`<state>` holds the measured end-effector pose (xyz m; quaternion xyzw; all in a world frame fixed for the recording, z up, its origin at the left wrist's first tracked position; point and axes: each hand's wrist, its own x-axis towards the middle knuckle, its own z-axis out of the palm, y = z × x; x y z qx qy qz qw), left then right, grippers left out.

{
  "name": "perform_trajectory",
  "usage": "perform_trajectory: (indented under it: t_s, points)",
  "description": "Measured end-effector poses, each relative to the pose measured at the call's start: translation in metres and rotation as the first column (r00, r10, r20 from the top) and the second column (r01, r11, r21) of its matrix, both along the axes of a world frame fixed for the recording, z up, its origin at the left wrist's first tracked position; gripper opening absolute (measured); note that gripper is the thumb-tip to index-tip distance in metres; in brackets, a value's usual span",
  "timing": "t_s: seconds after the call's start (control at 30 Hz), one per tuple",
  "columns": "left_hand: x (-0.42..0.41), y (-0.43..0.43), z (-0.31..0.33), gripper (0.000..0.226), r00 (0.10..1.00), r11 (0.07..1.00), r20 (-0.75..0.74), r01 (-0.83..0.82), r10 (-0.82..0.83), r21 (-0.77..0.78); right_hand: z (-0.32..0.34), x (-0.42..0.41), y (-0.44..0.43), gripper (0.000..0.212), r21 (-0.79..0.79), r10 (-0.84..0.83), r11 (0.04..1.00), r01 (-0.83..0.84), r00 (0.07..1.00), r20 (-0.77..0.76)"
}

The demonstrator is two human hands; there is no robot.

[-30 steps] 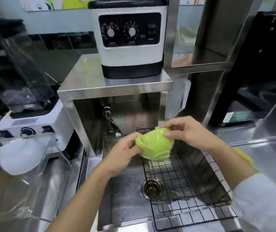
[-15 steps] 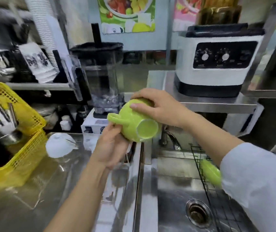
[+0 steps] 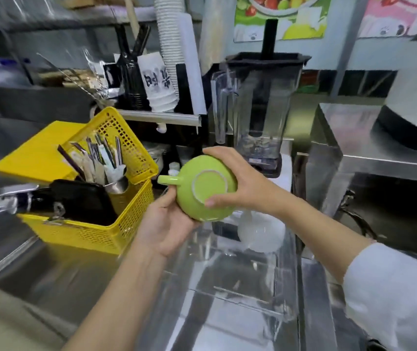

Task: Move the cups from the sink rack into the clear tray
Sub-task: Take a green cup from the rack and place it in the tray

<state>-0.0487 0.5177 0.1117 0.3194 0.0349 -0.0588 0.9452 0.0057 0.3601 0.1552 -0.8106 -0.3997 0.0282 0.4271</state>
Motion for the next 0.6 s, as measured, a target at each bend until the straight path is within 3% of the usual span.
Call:
perform_trajectory:
  t_s: [0.13,0.27,0.37,0.47,0.6]
  points:
    - [-0.009,0.022,-0.003,0.044,0.991,0.997,-0.132,-0.009,0.019,0.071,-0.020,-0.002,0.013,0.116,-0.180,0.147,0.974,-0.137,0.988,0.044]
    - [-0.016,0.029,-0.019,0.034,0.962,0.900,-0.159,-0.139,0.222,0.414,-0.047,-0.015,0.016,0.113,-0.170,0.127,0.978,-0.118,0.991,0.039]
    - [-0.027,0.030,-0.033,0.024,0.939,0.830,-0.104,-0.235,0.329,0.505,-0.066,-0.028,0.016,0.110,-0.169,0.060,0.984,-0.050,0.997,0.053]
    - [-0.037,0.030,-0.041,0.049,0.954,0.808,-0.045,-0.226,0.297,0.545,-0.076,-0.038,0.019,0.105,-0.177,-0.028,0.984,0.028,1.000,0.001]
    - [-0.047,0.020,-0.046,0.093,0.958,0.677,0.049,-0.236,0.284,0.697,-0.085,-0.042,0.020,0.098,-0.216,-0.068,0.975,0.054,0.996,-0.061]
